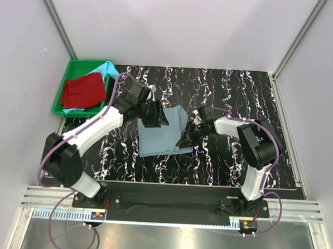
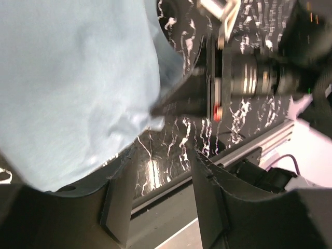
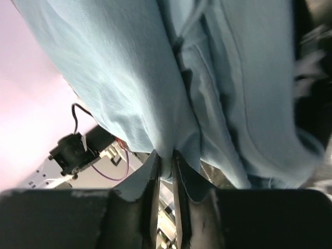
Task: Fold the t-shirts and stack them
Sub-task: Fold the tshirt
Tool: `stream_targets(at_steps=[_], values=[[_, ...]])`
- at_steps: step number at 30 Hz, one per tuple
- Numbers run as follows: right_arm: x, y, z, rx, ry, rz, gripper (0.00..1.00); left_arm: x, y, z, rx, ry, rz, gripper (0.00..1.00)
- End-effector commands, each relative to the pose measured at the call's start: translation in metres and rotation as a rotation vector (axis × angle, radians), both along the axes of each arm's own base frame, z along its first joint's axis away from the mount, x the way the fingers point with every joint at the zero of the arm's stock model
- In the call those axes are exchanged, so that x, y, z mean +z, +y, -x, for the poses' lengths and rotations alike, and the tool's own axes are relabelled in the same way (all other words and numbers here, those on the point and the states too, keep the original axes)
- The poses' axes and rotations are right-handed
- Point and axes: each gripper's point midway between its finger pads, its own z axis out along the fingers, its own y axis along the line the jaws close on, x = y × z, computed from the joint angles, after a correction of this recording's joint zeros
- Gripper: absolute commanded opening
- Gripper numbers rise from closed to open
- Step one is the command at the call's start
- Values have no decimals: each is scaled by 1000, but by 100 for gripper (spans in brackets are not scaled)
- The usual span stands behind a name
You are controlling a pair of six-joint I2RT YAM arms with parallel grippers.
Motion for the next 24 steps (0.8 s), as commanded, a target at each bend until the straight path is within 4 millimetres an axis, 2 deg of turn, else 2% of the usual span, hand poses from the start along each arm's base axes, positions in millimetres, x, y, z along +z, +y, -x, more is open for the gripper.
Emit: stream_targets(at_steps=[1,2,3,4,5,8,9,11,12,13,14,15,17,19,22,24], values=[[17,19,13,11,-27,-51,22,12,-15,-23,-23,-40,9,49],[26,20,15,-14,-22,-68,27,-1,-19,-28,-25,-15,-17,50],[26,17,19,-27,-18,-64,34,-7,-19,-29,-29,-1,-46,50],[34,14,17,-41,-52,-62,48,-3,-26,-37,-23,-28,-69,50],[34,7,17,-58,-54,-56,50,-16,-30,-40,-26,-13,-107,50],[42,-16,11,-118,-64,-66,55,-17,-46,-48,-26,-57,-192,50],[37,-39,2,-191,-45,-63,55,-31,-47,-47,-21,-33,-245,50],[41,-63,-6,-245,-59,-82,54,-35,-51,-53,17,-71,-321,49],[39,-72,-8,-263,-59,-82,52,-46,-54,-54,24,-56,-347,48],[40,-81,-14,-282,-61,-97,47,-47,-57,-54,31,-79,-375,46],[40,-84,-15,-276,-68,-103,43,-51,-59,-55,35,-89,-399,43],[43,-84,-18,-265,-72,-120,33,-63,-58,-54,35,-78,-445,42],[41,-83,-21,-259,-66,-124,27,-64,-56,-59,71,-114,-522,40],[43,-83,-26,-266,-73,-121,26,-70,-51,-62,102,-142,-605,41],[45,-83,-30,-266,-82,-122,26,-73,-58,-66,105,-168,-635,46],[44,-82,-31,-262,-81,-123,26,-86,-60,-67,95,-150,-660,47]])
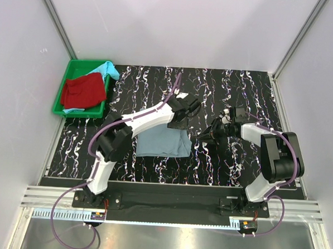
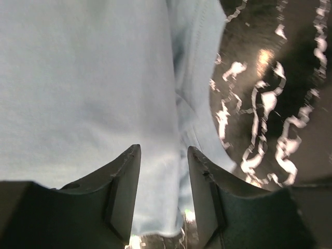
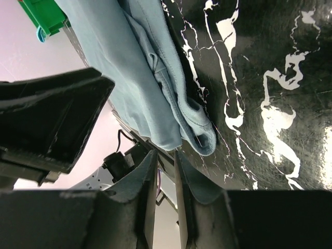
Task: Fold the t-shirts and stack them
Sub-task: Fold the tshirt
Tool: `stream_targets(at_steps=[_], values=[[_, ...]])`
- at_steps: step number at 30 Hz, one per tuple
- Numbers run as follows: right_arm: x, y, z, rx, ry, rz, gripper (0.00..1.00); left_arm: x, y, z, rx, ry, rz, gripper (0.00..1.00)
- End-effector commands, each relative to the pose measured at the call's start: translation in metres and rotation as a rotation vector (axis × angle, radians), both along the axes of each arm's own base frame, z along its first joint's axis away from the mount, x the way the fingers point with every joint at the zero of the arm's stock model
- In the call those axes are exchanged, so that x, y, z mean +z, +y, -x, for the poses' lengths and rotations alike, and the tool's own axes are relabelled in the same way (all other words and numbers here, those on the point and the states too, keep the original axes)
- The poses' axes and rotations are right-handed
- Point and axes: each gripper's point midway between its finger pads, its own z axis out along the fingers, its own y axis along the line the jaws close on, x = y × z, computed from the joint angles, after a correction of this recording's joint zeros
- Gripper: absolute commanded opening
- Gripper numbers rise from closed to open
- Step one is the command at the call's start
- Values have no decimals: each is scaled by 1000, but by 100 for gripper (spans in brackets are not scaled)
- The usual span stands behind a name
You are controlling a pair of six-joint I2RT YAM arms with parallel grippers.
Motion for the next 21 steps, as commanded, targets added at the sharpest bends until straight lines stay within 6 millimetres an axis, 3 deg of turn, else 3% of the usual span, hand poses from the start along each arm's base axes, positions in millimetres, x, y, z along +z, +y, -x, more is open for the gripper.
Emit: stream_targets(at_steps=[1,16,20,21], values=[[12,6,-10,37,-56,-29,26,11,1,-21,49,-94,-58,48],[9,11,-19,47,-46,-65,26,-36,-10,-19,38,5,-97,40],[6,14,-21,50,-32,-74,26,-36,-13,-20,31,13,-86,24],[5,17,-21,56,-32,-76,26,-34,-13,-20,30,14,-80,12]])
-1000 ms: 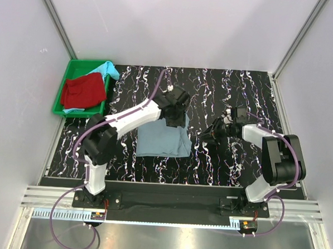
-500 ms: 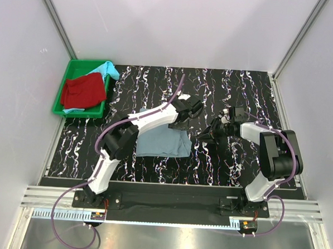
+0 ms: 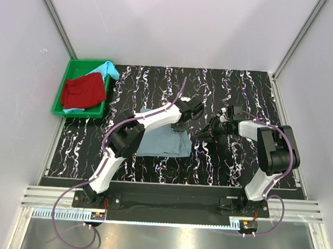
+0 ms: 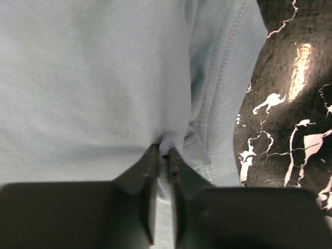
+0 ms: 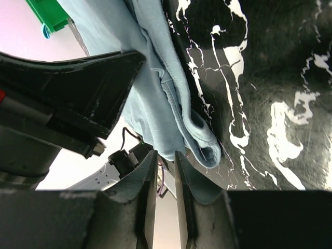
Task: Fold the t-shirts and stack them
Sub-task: Fold the tshirt
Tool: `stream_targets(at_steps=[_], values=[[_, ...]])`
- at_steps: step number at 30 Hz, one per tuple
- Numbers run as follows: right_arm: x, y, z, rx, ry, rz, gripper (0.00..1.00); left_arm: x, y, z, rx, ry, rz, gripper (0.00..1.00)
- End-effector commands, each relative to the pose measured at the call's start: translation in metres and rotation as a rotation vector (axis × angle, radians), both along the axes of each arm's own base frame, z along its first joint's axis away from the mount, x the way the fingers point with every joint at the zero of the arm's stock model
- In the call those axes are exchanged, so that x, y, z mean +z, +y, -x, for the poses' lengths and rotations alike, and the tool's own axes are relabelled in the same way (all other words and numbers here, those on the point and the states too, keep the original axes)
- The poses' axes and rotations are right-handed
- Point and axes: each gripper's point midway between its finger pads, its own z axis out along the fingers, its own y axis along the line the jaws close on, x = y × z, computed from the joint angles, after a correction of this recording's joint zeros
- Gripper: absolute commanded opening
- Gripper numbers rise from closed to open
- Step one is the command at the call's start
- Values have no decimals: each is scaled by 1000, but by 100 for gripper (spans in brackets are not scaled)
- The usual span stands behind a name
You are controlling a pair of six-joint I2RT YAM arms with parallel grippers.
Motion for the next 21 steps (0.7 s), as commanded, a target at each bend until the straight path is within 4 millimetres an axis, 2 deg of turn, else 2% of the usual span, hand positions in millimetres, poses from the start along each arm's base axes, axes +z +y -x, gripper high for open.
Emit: stream_targets(at_steps=[1,3,6,8,12,20,21], values=[[9,11,-8,31,-27,-45,26,16,-12,-10,-1,-31,58,7],[5,18,-8,47,-20,-47,26,20,-8,-11,2,-29,62,0],[4,32,-10,76,-24,-48,24,31,-4,-11,9,-26,90,0],[2,42,-14,86,-20,-46,16,39,-2,-11,13,-31,110,0],[-9,56,-24,78,-21,-13,10,59,1,-7,2,-39,149,0],[-18,70,-54,72,-58,20,6,74,13,-9,0,-53,168,0],[-24,71,-56,72,-48,26,6,73,14,-10,2,-49,169,0]])
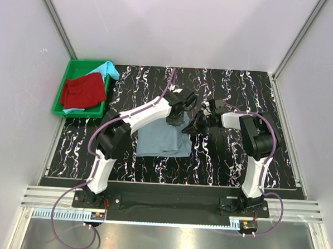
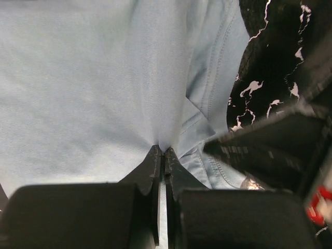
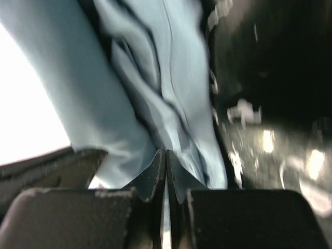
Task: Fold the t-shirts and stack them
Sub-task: Fold the tshirt
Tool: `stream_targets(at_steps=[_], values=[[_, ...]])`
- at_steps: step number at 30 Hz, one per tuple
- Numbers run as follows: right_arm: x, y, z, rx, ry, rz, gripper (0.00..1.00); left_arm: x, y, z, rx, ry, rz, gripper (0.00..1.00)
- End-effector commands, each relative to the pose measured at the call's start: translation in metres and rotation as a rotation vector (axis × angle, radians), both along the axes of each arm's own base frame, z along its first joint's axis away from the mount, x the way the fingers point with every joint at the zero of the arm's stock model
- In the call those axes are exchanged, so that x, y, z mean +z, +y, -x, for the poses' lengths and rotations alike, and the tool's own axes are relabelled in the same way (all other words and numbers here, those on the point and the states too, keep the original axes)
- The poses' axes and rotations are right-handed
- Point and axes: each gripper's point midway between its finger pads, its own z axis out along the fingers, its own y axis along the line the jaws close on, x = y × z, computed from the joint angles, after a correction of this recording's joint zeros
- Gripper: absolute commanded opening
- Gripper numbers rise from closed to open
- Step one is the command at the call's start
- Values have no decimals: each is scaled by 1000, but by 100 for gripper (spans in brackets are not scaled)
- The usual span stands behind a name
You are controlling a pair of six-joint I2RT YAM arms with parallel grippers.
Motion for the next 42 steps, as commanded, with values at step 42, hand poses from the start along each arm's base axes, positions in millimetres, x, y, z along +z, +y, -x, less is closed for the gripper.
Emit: stream_targets(at_steps=[42], values=[[-40,22,-20,40,-21,158,5,16,-52,-15,-69,53,221,0]])
